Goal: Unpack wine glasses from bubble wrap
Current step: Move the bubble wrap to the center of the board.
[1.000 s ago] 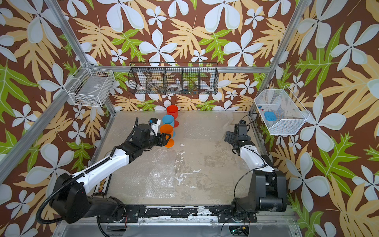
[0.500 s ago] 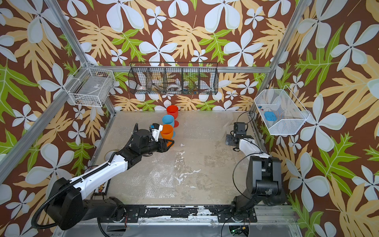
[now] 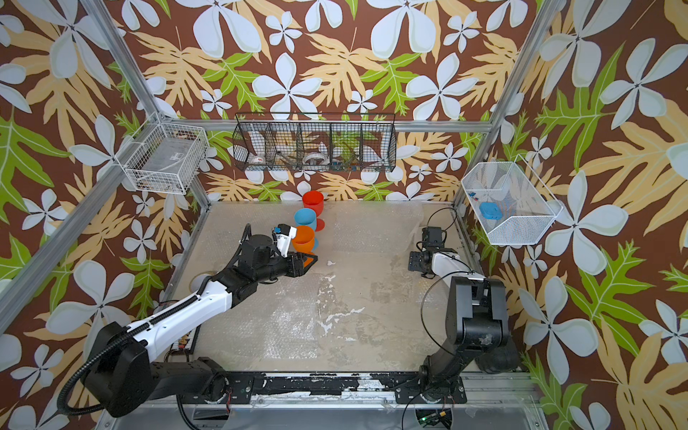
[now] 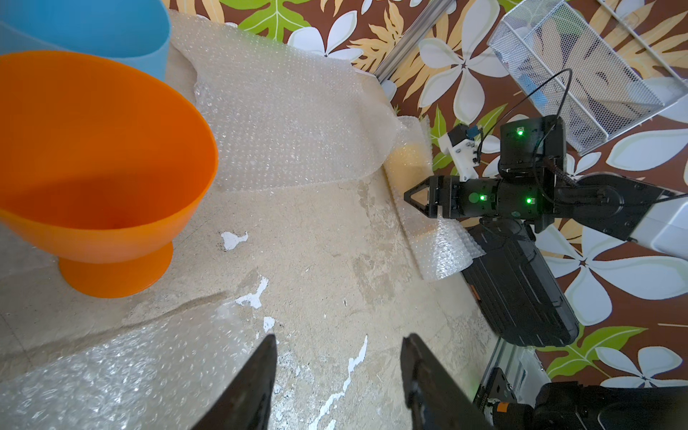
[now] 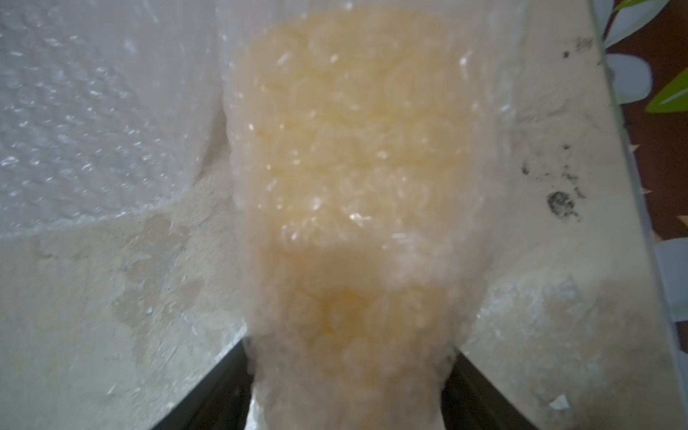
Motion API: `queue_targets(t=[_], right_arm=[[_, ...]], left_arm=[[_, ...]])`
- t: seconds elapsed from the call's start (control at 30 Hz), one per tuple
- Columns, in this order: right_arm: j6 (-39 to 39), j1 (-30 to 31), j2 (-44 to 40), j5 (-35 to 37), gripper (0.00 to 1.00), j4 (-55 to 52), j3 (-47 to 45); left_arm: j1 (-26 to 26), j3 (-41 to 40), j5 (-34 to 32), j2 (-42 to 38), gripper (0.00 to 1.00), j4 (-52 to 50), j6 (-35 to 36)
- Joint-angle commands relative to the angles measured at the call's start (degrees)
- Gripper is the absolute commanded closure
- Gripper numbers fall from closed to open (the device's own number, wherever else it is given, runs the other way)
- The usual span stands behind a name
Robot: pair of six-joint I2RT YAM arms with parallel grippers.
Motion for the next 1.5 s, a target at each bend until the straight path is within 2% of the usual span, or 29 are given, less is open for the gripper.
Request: queue_targets(t=[0.0, 0.13, 0.3, 0.47, 0.7, 0.83, 0.93, 1.1, 1.47], right_arm=[[2.4, 0.2, -0.9, -3.8, 0.26, -2.5, -1.3], [3.3, 1.4, -2.1, -3.4, 0.29, -4.4, -2.7], [5.1, 5.6, -5.2, -2.6, 0.4, -6.2, -5.4], [7.0, 8.6, -8.0, -5.5, 0.4, -9.4, -7.9], [11.6, 13.3, -17.1, -8.1, 0.39, -11.3, -14.7], [14.4, 19.5, -17.0, -9.3, 0.4, -11.5, -13.4], [14.7, 20.2, -15.1, -9.6, 0.4, -8.3, -13.3], [11.8, 17.5, -10.0, -6.9, 0.4, -6.6, -9.3], [4.8, 0.4, -3.9, -9.2, 0.39, -4.9, -2.1]], left_arm=[[0.0, 0.7, 1.2, 0.5, 0.44, 2.3, -0.7], [-0.1, 0.8, 2.7, 0.8, 0.44, 3.5, -1.7], [-0.5, 0.2, 3.4, 0.5, 0.45, 4.0, -2.1], [-1.2, -0.4, 3.6, 0.0, 0.45, 4.7, -2.4], [-1.8, -0.6, 4.0, 0.1, 0.45, 5.6, -3.0], [-2.2, -0.4, 4.0, 0.1, 0.45, 5.9, -3.2], [-2.3, -0.4, 3.7, -0.4, 0.45, 5.8, -3.2], [-2.3, -0.9, 3.2, -1.5, 0.45, 4.8, -2.9], [-2.3, -0.8, 1.0, -3.0, 0.45, 3.3, -2.0]])
